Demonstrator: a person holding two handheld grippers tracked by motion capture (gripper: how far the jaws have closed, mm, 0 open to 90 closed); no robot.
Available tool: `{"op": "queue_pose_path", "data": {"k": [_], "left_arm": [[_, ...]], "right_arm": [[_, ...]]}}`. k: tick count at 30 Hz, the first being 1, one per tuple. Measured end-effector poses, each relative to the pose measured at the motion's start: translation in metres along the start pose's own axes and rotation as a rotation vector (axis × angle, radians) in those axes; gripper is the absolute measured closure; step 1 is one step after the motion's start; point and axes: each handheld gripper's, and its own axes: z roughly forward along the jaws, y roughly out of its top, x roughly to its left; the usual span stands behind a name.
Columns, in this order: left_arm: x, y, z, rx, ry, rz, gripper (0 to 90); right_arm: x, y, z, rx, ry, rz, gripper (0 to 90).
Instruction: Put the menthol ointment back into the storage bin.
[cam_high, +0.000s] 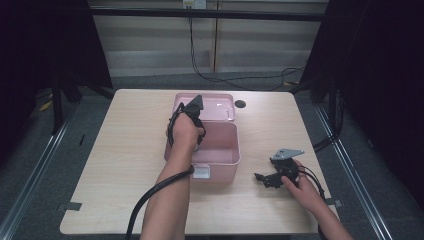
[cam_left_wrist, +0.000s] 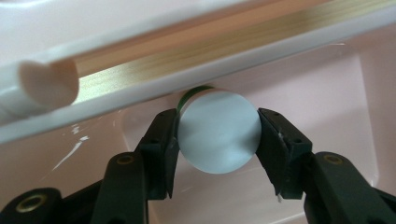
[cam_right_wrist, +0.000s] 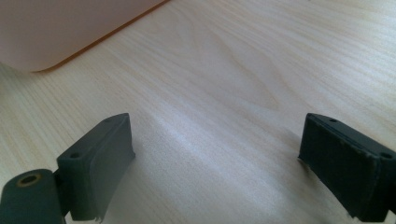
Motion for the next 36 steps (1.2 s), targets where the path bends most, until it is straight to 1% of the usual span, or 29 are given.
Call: {"op": "queue_pose_path", "data": {"k": [1,2,4,11,14,15,16,17,18,19,21,23,24,25,26,33,34,36], "left_arm": [[0.001,0.0,0.001,0.006,0.0,0.007,49.9],[0.001,-0.001,0.001,0.008,0.001,0.0,49.9],[0.001,-0.001,0.003,-0.002,0.0,0.005,49.9],[-0.001,-0.001,0.009,-0.002,-0.009,0.013,49.8],[-0.002,-0.001,0.011,-0.002,-0.01,0.007,49.8],[-0.001,-0.001,0.012,-0.01,-0.008,0.005,49.8],[-0.001,-0.001,0.013,-0.005,-0.006,0.015,49.7],[-0.001,-0.001,0.013,-0.005,-0.006,0.015,49.8],[0.0,-0.002,0.013,-0.008,-0.008,0.002,49.7],[0.0,-0.002,0.013,-0.011,-0.006,0.0,49.7],[0.0,-0.002,0.013,-0.007,-0.004,0.005,49.7],[0.0,-0.002,0.014,-0.019,-0.001,-0.002,49.7],[0.001,-0.002,0.014,-0.015,-0.003,0.006,49.6],[0.001,-0.002,0.014,-0.019,-0.007,0.001,49.6],[0.001,-0.002,0.014,-0.018,-0.006,0.006,49.6],[0.001,-0.003,0.014,-0.024,-0.008,0.003,49.4],[0.001,-0.002,0.014,-0.025,-0.009,0.008,49.4],[0.0,-0.002,0.014,-0.029,-0.01,0.004,49.3]], "right_arm": [[0.0,0.0,0.0,0.0,0.0,0.0,9.1],[0.0,0.0,0.0,0.0,0.0,0.0,9.2],[0.0,0.0,0.0,0.0,0.0,0.001,9.1],[0.0,0.0,0.0,0.0,0.0,-0.001,9.1],[0.0,0.0,0.0,0.0,0.0,0.0,9.1],[0.0,0.0,0.0,0.0,0.0,0.0,9.1],[0.0,0.0,0.0,0.0,0.001,0.002,9.2],[0.0,0.0,0.0,0.0,0.001,0.002,9.2],[0.0,0.0,0.0,-0.001,0.0,-0.001,9.1],[0.0,0.0,0.0,0.0,0.0,0.002,9.1],[0.0,0.0,0.0,0.0,0.0,0.0,9.1],[0.0,0.0,0.0,0.0,0.0,-0.001,9.1],[0.0,0.0,0.0,0.0,0.0,0.0,9.1],[0.0,0.0,0.0,0.0,0.0,0.0,9.1],[0.0,0.0,0.0,0.0,0.0,0.001,9.1],[0.0,0.0,0.0,0.0,0.001,0.0,9.1],[0.0,0.0,0.0,0.0,0.0,0.0,9.1],[0.0,0.0,0.0,0.001,0.001,0.002,9.1]]}}
